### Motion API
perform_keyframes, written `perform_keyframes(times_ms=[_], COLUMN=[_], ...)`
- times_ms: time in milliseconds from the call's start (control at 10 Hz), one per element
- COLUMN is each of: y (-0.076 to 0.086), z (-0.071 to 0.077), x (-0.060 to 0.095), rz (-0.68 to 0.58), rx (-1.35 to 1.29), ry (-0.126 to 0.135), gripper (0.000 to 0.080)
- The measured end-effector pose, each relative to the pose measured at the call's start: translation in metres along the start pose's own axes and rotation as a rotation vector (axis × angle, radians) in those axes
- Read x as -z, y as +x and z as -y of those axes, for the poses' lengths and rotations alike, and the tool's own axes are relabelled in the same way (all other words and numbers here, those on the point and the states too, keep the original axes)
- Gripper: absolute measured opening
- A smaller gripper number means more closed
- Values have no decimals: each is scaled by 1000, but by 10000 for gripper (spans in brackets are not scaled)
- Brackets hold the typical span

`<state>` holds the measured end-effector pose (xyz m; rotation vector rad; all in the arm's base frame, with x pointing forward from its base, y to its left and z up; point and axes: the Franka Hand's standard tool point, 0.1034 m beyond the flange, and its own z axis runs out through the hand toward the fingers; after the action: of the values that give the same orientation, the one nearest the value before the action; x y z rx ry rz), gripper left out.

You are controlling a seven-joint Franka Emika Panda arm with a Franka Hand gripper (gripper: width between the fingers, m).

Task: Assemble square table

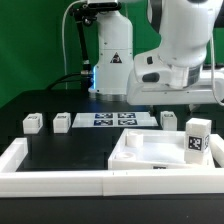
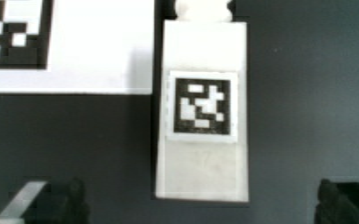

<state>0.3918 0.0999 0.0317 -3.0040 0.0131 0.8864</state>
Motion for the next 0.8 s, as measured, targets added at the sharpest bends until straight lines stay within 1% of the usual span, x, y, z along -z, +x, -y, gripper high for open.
perform_keyframes(times_ms=[100, 200, 300, 400, 500, 600, 700, 800], y=[0, 2, -3, -2, -6, -5, -5, -8], z=[-2, -3, -5, -6, -6, -4, -3, -3], x=[-3, -4, -7, -9, -12, -15, -16, -19], rz=[67, 99, 187, 229, 301, 330, 322, 325], rx=[-8, -12, -18, -24, -30, -31, -28, -27], ry=[0, 0, 0, -1, -5, -10, -11, -11], gripper=[648, 648, 648, 648, 648, 648, 648, 648])
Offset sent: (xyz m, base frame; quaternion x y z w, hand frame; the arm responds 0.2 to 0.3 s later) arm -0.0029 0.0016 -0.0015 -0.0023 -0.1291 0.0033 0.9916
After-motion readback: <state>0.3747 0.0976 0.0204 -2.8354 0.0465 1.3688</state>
